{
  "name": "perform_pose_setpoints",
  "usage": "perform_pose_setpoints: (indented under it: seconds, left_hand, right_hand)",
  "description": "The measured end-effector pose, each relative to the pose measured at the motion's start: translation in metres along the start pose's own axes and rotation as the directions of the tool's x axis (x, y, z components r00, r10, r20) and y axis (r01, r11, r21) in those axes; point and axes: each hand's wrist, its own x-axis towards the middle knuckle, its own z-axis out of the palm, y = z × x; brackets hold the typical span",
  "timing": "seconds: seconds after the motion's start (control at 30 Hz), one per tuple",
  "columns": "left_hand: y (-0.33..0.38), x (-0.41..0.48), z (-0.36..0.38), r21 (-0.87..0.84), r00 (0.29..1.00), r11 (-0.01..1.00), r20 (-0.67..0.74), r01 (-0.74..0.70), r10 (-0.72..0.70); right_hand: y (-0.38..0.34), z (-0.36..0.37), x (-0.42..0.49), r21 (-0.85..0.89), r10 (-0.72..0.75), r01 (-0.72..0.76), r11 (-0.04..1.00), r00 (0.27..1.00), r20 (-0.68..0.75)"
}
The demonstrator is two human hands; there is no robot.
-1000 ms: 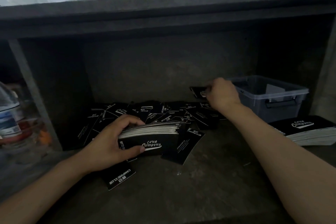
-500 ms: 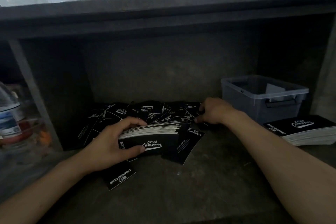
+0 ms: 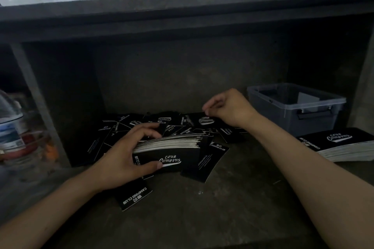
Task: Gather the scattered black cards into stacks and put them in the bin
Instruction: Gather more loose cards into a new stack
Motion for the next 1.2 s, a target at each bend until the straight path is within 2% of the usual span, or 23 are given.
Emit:
perform_pose_setpoints:
  seconds: [0.07, 0.13, 0.2, 0.23, 0.27, 0.3, 0.33, 0.37, 0.4, 0.43, 0.47, 0.53, 0.63, 0.7, 0.77, 0.83, 0.9, 1.0, 1.1, 1.17, 1.2]
  left_hand:
    - [0.000, 0.000, -0.001, -0.014, 1.000, 1.000, 0.002, -0.003, 0.003]
    - [0.001, 0.000, 0.000, -0.043, 1.000, 0.999, 0.004, 0.002, -0.002]
    - [0.001, 0.000, 0.002, -0.089, 1.000, 0.996, 0.010, 0.021, -0.021]
    - [0.000, 0.000, 0.002, -0.122, 0.999, 0.992, 0.013, 0.038, -0.037]
    - [0.000, -0.001, 0.003, -0.156, 0.998, 0.986, 0.016, 0.060, -0.058]
    - [-0.001, -0.001, 0.003, -0.181, 0.997, 0.980, 0.019, 0.078, -0.076]
    - [-0.001, -0.001, 0.003, -0.190, 0.996, 0.978, 0.021, 0.086, -0.084]
    - [-0.002, -0.001, 0.003, -0.180, 0.997, 0.980, 0.022, 0.080, -0.077]
    - [-0.003, -0.001, 0.003, -0.155, 0.998, 0.986, 0.023, 0.062, -0.059]
    - [-0.003, -0.001, 0.003, -0.127, 0.999, 0.991, 0.022, 0.039, -0.036]
    - [-0.002, -0.001, 0.003, -0.105, 1.000, 0.994, 0.021, 0.019, -0.017]
    - [0.001, -0.001, 0.004, -0.086, 1.000, 0.996, 0.029, 0.008, -0.005]
    - [0.001, 0.000, 0.003, -0.062, 1.000, 0.998, 0.016, -0.002, 0.003]
    - [-0.002, 0.000, 0.003, -0.012, 1.000, 1.000, -0.008, -0.025, 0.025]
    - [-0.004, 0.001, 0.002, 0.016, 0.999, 0.999, -0.012, -0.044, 0.044]
    - [-0.005, 0.001, 0.002, 0.019, 0.999, 0.999, -0.008, -0.034, 0.034]
    - [-0.007, 0.001, 0.002, 0.024, 1.000, 1.000, -0.013, -0.017, 0.018]
    - [-0.005, 0.000, 0.003, -0.009, 0.999, 1.000, -0.026, 0.019, -0.019]
    - [0.003, -0.001, 0.006, -0.085, 0.999, 0.995, 0.011, 0.049, -0.048]
    - [0.010, 0.000, 0.004, -0.041, 0.998, 0.998, 0.028, 0.053, -0.052]
    - [0.013, -0.001, 0.003, -0.002, 0.999, 0.999, 0.025, 0.046, -0.046]
  right_hand:
    - [-0.007, -0.001, -0.003, 0.223, -0.009, -0.021, 0.975, 0.991, 0.134]
    - [-0.013, -0.001, -0.008, 0.269, -0.027, -0.094, 0.959, 0.910, 0.414]
    - [-0.009, 0.002, -0.009, 0.259, -0.002, -0.182, 0.949, 0.815, 0.580]
    - [-0.006, 0.004, -0.007, 0.259, 0.033, -0.222, 0.940, 0.816, 0.578]
    - [-0.003, 0.005, -0.005, 0.254, 0.097, -0.258, 0.932, 0.854, 0.512]
    - [0.003, 0.005, -0.002, 0.174, 0.190, -0.272, 0.947, 0.905, 0.380]
    - [0.009, 0.005, 0.001, -0.038, 0.272, -0.271, 0.962, 0.938, 0.214]
    - [0.014, 0.003, 0.001, -0.341, 0.339, -0.293, 0.894, 0.937, 0.085]
    - [0.018, 0.004, -0.001, -0.573, 0.411, -0.324, 0.752, 0.911, 0.024]
    - [0.022, 0.005, -0.001, -0.685, 0.474, -0.335, 0.647, 0.880, 0.018]
    - [0.024, 0.007, -0.002, -0.703, 0.518, -0.348, 0.620, 0.855, 0.033]
    - [0.023, 0.007, -0.001, -0.641, 0.537, -0.389, 0.662, 0.843, 0.043]
    - [0.018, -0.001, 0.002, -0.513, 0.448, -0.397, 0.761, 0.893, -0.025]
    - [0.012, -0.004, 0.003, -0.303, 0.290, -0.290, 0.908, 0.956, -0.047]
    - [-0.002, -0.004, -0.002, -0.076, 0.131, -0.128, 0.989, 0.991, 0.032]
    - [-0.014, -0.003, -0.008, 0.031, 0.064, -0.072, 0.997, 0.977, 0.204]
    - [-0.019, -0.003, -0.011, 0.008, 0.098, -0.110, 0.994, 0.912, 0.398]
    - [-0.019, -0.005, -0.013, 0.042, 0.114, -0.163, 0.986, 0.831, 0.545]
    - [-0.026, 0.007, -0.024, 0.178, 0.106, -0.256, 0.950, 0.801, 0.589]
    - [-0.033, 0.019, -0.036, 0.207, 0.103, -0.244, 0.947, 0.846, 0.524]
    - [-0.034, 0.025, -0.042, 0.150, 0.101, -0.188, 0.971, 0.885, 0.454]
